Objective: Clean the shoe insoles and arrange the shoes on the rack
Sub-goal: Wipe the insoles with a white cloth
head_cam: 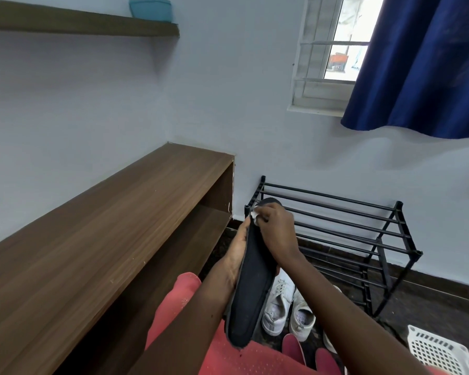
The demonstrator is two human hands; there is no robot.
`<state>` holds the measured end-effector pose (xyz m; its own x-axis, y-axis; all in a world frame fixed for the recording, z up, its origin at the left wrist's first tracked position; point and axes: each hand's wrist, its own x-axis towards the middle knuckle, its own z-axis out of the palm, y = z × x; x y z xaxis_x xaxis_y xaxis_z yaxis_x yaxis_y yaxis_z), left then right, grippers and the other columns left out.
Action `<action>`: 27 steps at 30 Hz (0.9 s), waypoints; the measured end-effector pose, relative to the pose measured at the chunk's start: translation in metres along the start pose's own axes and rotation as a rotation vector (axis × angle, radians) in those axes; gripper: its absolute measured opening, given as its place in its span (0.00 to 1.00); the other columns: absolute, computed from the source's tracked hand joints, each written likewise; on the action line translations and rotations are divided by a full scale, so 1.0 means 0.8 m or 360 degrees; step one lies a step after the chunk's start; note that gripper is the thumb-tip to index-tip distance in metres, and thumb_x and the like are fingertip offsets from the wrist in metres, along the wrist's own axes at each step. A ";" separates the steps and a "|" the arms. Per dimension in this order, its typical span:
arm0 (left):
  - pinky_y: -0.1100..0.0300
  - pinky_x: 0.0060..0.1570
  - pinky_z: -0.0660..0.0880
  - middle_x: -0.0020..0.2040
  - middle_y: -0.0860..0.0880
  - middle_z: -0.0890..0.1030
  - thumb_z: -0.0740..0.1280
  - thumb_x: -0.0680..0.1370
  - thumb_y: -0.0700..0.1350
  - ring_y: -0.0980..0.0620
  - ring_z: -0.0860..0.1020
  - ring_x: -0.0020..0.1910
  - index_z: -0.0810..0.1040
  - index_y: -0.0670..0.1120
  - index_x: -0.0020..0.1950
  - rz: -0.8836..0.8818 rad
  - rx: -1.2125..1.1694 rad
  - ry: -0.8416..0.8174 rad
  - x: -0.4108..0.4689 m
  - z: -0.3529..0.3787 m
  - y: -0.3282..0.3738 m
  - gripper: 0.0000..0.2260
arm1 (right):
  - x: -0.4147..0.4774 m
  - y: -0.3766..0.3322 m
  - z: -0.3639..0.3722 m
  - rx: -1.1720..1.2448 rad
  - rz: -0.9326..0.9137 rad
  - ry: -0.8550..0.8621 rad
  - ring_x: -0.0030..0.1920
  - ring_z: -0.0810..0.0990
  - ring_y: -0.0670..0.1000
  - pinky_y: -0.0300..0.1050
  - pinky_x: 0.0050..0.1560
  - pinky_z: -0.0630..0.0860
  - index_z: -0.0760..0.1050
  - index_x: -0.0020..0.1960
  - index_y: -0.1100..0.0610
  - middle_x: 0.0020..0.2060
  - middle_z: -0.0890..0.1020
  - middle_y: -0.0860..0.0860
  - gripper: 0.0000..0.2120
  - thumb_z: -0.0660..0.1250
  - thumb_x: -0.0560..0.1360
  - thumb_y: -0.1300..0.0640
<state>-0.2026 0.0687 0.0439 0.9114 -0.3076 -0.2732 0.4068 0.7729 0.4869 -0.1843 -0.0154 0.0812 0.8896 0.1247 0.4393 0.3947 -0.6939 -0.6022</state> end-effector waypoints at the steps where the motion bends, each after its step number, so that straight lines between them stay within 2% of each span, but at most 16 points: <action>1: 0.60 0.41 0.80 0.41 0.43 0.83 0.54 0.80 0.58 0.49 0.83 0.39 0.85 0.42 0.43 -0.0040 0.0073 0.0000 -0.001 0.000 -0.002 0.27 | 0.006 0.003 -0.001 -0.0034 0.0014 0.0033 0.52 0.78 0.55 0.40 0.54 0.71 0.80 0.56 0.63 0.51 0.81 0.57 0.12 0.65 0.75 0.66; 4: 0.59 0.40 0.78 0.43 0.43 0.82 0.57 0.75 0.60 0.47 0.81 0.39 0.84 0.42 0.46 -0.0166 0.0232 -0.0050 -0.008 0.002 -0.003 0.25 | 0.021 0.011 -0.009 -0.0068 0.0136 0.0139 0.54 0.78 0.57 0.45 0.56 0.71 0.79 0.57 0.64 0.52 0.80 0.59 0.12 0.63 0.75 0.66; 6: 0.60 0.38 0.78 0.41 0.43 0.83 0.55 0.76 0.61 0.47 0.81 0.36 0.85 0.42 0.44 -0.0202 0.0263 -0.0057 -0.007 0.000 -0.004 0.27 | 0.024 0.012 -0.011 -0.0066 0.0210 0.0202 0.55 0.78 0.57 0.45 0.57 0.72 0.79 0.58 0.64 0.53 0.81 0.60 0.12 0.62 0.76 0.66; 8: 0.59 0.36 0.77 0.41 0.42 0.83 0.51 0.77 0.65 0.47 0.81 0.36 0.85 0.42 0.46 -0.0226 0.0294 -0.0068 -0.010 0.001 -0.004 0.31 | 0.021 0.009 -0.012 -0.0054 0.0221 0.0231 0.55 0.79 0.56 0.42 0.56 0.71 0.79 0.57 0.64 0.54 0.81 0.59 0.12 0.62 0.76 0.66; 10: 0.58 0.39 0.79 0.45 0.42 0.83 0.49 0.76 0.67 0.47 0.82 0.40 0.83 0.43 0.52 -0.0141 0.0307 -0.0034 -0.009 0.002 -0.003 0.33 | 0.015 0.002 -0.014 0.0015 0.0181 0.0149 0.54 0.80 0.54 0.37 0.54 0.70 0.80 0.56 0.63 0.53 0.82 0.58 0.12 0.62 0.75 0.67; 12: 0.58 0.42 0.80 0.48 0.41 0.83 0.49 0.78 0.65 0.48 0.83 0.45 0.81 0.43 0.54 -0.0016 0.0291 -0.0005 -0.009 0.003 -0.001 0.32 | 0.005 -0.008 -0.013 0.0094 0.0077 0.0008 0.52 0.81 0.52 0.31 0.52 0.69 0.81 0.54 0.63 0.51 0.83 0.57 0.13 0.62 0.73 0.69; 13: 0.59 0.40 0.80 0.46 0.41 0.83 0.50 0.79 0.63 0.49 0.83 0.43 0.82 0.41 0.51 0.0057 0.0257 0.0016 -0.010 0.004 0.001 0.30 | -0.001 -0.013 -0.011 0.0111 0.0016 -0.0053 0.50 0.82 0.51 0.30 0.51 0.70 0.82 0.53 0.63 0.50 0.84 0.56 0.13 0.62 0.72 0.70; 15: 0.61 0.38 0.79 0.41 0.42 0.83 0.52 0.81 0.57 0.52 0.83 0.38 0.83 0.40 0.43 0.0192 0.0252 0.0027 -0.004 0.001 0.001 0.27 | -0.012 -0.017 -0.005 0.0069 -0.0064 -0.0096 0.46 0.83 0.52 0.33 0.48 0.74 0.83 0.50 0.62 0.46 0.85 0.56 0.13 0.63 0.72 0.69; 16: 0.60 0.40 0.79 0.40 0.42 0.83 0.53 0.81 0.56 0.53 0.83 0.38 0.83 0.40 0.42 0.0212 0.0270 0.0028 -0.001 -0.002 0.001 0.26 | -0.015 -0.017 -0.002 0.0042 -0.0065 -0.0077 0.45 0.83 0.52 0.35 0.46 0.75 0.83 0.49 0.61 0.44 0.85 0.56 0.12 0.63 0.72 0.69; 18: 0.58 0.43 0.77 0.41 0.42 0.84 0.54 0.80 0.58 0.51 0.83 0.41 0.81 0.40 0.47 0.0166 0.0292 0.0038 -0.002 -0.002 0.000 0.25 | -0.017 -0.013 0.001 0.0020 -0.0004 -0.0021 0.45 0.82 0.53 0.36 0.46 0.72 0.83 0.50 0.61 0.45 0.84 0.56 0.11 0.64 0.72 0.68; 21: 0.56 0.51 0.77 0.50 0.41 0.83 0.54 0.78 0.62 0.48 0.82 0.50 0.79 0.42 0.57 0.0081 0.0325 0.0055 -0.006 -0.005 -0.003 0.26 | -0.007 -0.007 0.000 -0.0047 0.0050 0.0021 0.51 0.80 0.55 0.41 0.52 0.72 0.81 0.54 0.62 0.50 0.83 0.58 0.12 0.64 0.73 0.67; 23: 0.55 0.52 0.77 0.52 0.42 0.83 0.53 0.78 0.62 0.48 0.82 0.51 0.83 0.44 0.54 0.0039 0.0360 0.0001 -0.011 -0.002 -0.005 0.28 | 0.008 -0.002 -0.007 -0.0083 0.0116 0.0057 0.53 0.80 0.57 0.45 0.54 0.73 0.80 0.55 0.64 0.51 0.82 0.59 0.13 0.62 0.74 0.68; 25: 0.57 0.49 0.79 0.50 0.44 0.84 0.54 0.76 0.61 0.49 0.83 0.49 0.86 0.45 0.48 0.0024 0.0368 -0.0070 -0.014 0.001 -0.006 0.27 | 0.022 0.004 -0.016 -0.0059 0.0218 0.0106 0.53 0.80 0.58 0.47 0.55 0.75 0.80 0.54 0.65 0.51 0.83 0.60 0.13 0.62 0.73 0.69; 27: 0.58 0.47 0.80 0.50 0.43 0.84 0.56 0.74 0.61 0.49 0.83 0.48 0.86 0.44 0.48 0.0010 0.0361 -0.0107 -0.016 0.003 -0.005 0.26 | 0.026 0.006 -0.021 0.0006 0.0272 0.0138 0.53 0.81 0.57 0.46 0.56 0.75 0.81 0.53 0.65 0.50 0.83 0.59 0.12 0.63 0.73 0.68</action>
<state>-0.2162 0.0683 0.0473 0.9129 -0.3454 -0.2173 0.3976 0.6327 0.6645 -0.1677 -0.0281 0.0984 0.9208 -0.0565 0.3859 0.2402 -0.6972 -0.6754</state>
